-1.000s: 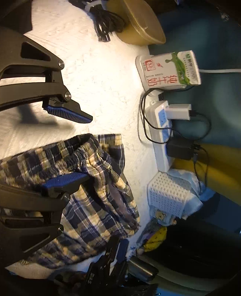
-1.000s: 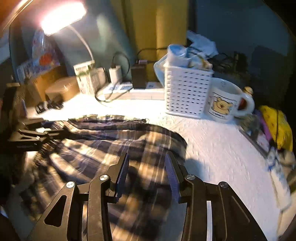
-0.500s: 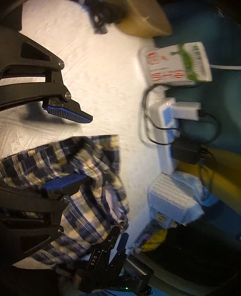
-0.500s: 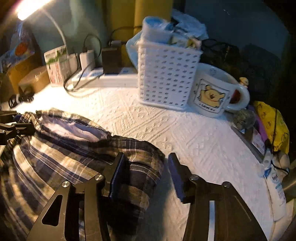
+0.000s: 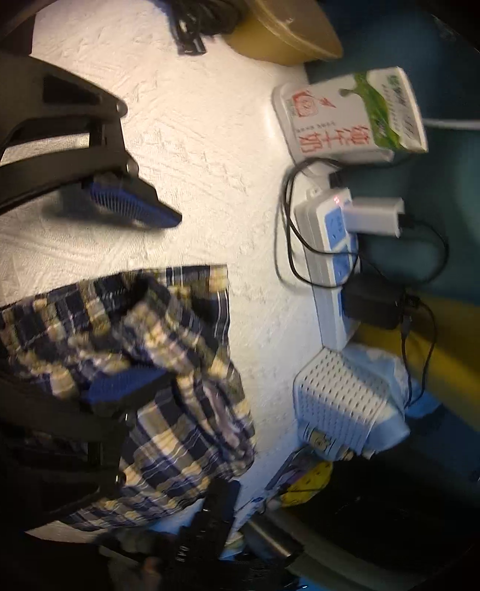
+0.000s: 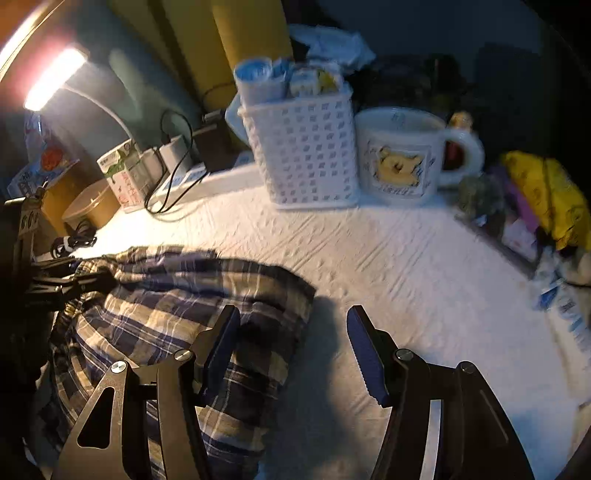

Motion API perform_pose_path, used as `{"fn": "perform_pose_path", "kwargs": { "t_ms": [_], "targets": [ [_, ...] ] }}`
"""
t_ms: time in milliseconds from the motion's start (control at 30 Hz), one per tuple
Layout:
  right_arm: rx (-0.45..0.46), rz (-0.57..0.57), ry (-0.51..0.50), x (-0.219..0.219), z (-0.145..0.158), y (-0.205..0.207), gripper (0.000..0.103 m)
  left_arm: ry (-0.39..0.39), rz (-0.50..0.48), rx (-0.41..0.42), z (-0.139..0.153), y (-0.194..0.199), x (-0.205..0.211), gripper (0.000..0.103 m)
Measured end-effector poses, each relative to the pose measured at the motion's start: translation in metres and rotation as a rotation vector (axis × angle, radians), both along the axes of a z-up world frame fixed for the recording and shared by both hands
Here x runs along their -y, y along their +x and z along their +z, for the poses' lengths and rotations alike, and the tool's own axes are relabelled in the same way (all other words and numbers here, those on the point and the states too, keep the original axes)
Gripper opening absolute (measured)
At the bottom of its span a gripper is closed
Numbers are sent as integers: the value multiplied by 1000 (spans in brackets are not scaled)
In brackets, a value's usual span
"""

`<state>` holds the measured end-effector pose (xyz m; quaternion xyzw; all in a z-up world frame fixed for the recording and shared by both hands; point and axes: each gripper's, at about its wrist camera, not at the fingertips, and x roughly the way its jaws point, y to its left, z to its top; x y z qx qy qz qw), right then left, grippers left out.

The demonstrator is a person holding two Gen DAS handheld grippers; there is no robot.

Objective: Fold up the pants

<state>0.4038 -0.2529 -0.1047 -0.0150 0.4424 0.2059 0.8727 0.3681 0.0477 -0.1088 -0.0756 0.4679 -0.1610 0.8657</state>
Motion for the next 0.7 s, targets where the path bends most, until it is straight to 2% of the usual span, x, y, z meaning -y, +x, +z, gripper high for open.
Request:
{"fn": "perform_pose_path", "kwargs": {
  "t_ms": [67,233,333,433,567,633,700],
  "targets": [
    [-25,14,31,-2,-7,4,62,-42,-1,-11,-3,1,-4,76],
    [-40,37,60,-11,-18,11,64,-78,-41,11,-6,1,-2,74],
    [-30,40,56,-13,-19,11,65,-107,-84,-10,-11,4,8,52],
    [-28,39,52,-16,-19,11,65,-42,-114,32,-12,1,21,44],
    [-29,39,56,-16,-19,12,64,-73,-116,17,-13,3,19,30],
    [-28,45,54,-17,-19,12,54,-67,-118,27,-10,1,21,25],
    [-30,54,64,-18,-20,11,38,-62,-118,50,-5,-3,22,22]
  ]
}}
